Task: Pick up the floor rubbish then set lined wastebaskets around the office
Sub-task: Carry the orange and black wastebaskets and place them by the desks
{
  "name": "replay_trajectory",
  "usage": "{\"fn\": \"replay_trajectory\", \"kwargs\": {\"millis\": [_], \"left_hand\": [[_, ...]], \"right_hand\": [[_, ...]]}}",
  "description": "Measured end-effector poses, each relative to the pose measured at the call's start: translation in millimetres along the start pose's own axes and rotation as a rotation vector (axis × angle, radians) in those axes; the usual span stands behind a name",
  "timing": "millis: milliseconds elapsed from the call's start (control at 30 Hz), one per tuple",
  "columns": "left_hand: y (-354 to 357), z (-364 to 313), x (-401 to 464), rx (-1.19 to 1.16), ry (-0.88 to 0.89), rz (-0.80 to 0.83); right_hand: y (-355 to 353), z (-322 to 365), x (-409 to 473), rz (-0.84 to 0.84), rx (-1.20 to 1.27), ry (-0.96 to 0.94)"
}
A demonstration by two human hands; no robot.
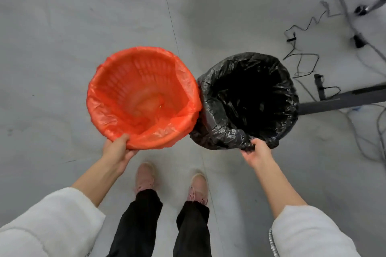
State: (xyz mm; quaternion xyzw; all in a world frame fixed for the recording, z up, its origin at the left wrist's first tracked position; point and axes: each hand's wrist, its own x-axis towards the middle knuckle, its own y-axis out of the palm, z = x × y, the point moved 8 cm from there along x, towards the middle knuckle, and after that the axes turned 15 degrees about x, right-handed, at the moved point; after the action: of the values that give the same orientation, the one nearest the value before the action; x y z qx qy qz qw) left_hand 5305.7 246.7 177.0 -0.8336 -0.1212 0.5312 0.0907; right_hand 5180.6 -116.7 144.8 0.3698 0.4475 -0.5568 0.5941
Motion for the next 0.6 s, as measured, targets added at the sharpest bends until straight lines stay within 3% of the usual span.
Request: {"fn": "replay_trajectory", "kwargs": {"millis": [300,600], "left_hand": [[30,83,76,-0.001,-0.139,-0.009],[28,100,90,-0.003,-0.176,0.006]], "right_hand": [[-31,-29,107,-0.056,0.05,0.041],[-58,-3,148,-0.104,0.163,-0.038]]}}
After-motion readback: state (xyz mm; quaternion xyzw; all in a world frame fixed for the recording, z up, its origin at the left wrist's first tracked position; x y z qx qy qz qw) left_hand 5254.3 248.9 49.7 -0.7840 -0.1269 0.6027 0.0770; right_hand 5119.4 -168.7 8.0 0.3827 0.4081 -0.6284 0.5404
